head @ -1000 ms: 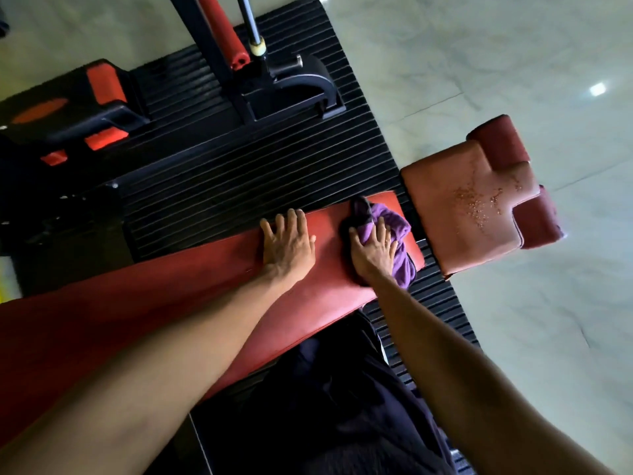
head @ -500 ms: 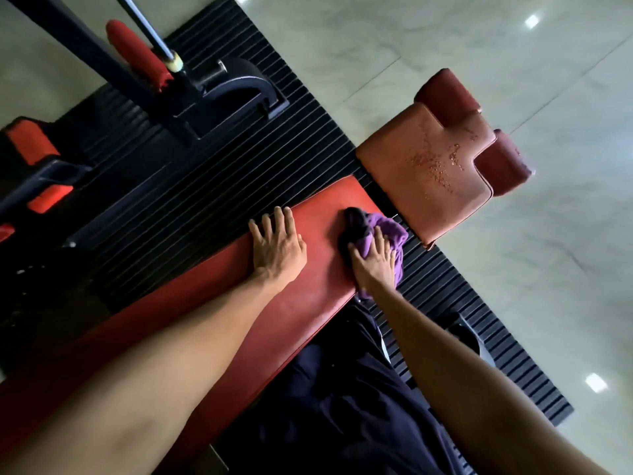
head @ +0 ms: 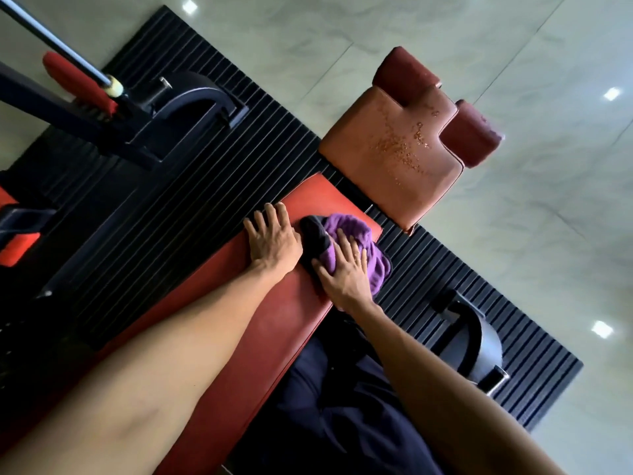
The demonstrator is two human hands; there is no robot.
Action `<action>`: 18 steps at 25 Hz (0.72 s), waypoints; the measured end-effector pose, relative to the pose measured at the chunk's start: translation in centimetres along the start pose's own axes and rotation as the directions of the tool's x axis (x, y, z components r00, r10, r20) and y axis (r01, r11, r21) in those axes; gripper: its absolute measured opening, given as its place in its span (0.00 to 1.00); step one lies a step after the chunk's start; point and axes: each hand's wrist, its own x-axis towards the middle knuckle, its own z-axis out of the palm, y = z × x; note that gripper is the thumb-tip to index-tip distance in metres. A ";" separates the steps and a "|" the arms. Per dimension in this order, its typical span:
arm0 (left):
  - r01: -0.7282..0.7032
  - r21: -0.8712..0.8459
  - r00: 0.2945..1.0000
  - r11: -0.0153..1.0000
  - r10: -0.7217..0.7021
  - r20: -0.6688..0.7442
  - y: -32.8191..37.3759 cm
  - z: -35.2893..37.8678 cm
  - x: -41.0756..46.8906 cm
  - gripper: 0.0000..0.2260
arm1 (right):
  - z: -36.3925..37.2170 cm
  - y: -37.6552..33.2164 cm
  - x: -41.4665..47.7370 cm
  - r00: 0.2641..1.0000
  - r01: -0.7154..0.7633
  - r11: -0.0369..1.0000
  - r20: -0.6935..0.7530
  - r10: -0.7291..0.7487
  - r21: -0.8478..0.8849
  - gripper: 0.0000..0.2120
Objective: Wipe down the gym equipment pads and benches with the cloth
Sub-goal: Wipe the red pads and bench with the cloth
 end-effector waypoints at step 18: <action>0.064 -0.002 0.995 0.998 -0.064 -0.073 1.2 1.9 2.7 0.26 | -1.0 5.0 5.3 0.954 -0.294 0.942 -0.010 0.300 0.161 0.40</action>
